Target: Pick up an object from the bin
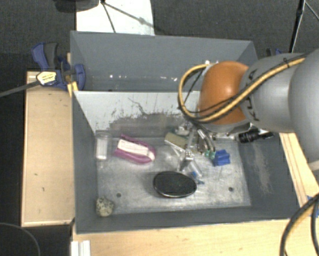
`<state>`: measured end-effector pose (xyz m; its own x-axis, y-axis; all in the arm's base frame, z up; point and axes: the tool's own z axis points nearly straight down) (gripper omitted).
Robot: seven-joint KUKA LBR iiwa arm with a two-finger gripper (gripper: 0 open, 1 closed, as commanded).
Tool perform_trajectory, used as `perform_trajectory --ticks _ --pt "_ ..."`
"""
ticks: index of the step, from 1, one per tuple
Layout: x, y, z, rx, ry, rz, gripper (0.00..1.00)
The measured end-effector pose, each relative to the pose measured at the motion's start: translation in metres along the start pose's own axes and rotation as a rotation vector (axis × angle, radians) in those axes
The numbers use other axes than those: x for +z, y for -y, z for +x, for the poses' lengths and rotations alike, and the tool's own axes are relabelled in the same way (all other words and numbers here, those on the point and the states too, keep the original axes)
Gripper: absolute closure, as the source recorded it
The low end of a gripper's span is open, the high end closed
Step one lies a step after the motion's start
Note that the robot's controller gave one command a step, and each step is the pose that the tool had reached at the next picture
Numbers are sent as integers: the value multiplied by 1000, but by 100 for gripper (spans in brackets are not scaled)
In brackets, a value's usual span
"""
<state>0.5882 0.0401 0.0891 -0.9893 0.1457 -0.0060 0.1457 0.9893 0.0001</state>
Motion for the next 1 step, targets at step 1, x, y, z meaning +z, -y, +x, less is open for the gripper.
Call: perform_trajectory --ticks 1 --pt "4 -46 53 48 6 -5 0"
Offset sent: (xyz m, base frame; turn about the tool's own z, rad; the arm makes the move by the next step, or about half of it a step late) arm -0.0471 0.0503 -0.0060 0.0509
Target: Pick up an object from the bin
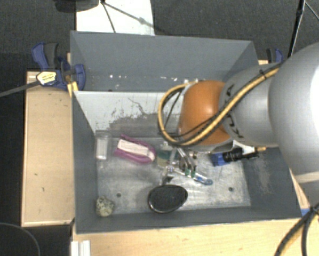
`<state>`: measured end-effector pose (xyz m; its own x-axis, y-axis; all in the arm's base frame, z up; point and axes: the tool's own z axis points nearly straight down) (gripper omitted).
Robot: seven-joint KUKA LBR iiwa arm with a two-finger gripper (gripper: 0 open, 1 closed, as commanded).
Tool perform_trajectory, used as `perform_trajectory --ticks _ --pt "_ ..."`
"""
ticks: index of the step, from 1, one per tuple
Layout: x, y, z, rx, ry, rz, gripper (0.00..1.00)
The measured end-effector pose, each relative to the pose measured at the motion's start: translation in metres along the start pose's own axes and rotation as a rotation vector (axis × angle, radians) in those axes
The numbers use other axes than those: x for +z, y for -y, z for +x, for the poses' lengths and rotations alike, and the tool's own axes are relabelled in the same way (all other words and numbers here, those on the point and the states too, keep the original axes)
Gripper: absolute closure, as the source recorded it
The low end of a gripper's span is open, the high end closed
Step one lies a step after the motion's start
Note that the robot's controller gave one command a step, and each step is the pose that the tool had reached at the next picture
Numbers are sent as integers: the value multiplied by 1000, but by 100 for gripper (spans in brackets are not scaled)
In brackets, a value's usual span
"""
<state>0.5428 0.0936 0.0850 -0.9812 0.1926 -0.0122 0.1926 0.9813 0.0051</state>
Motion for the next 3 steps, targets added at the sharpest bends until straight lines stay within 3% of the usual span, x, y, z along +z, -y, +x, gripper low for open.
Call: perform_trajectory --ticks 1,2,3 --pt "1 3 0 5 -9 3 100" --pt "-62 11 7 8 -5 2 100" --pt "-139 17 0 1 -2 1 100"
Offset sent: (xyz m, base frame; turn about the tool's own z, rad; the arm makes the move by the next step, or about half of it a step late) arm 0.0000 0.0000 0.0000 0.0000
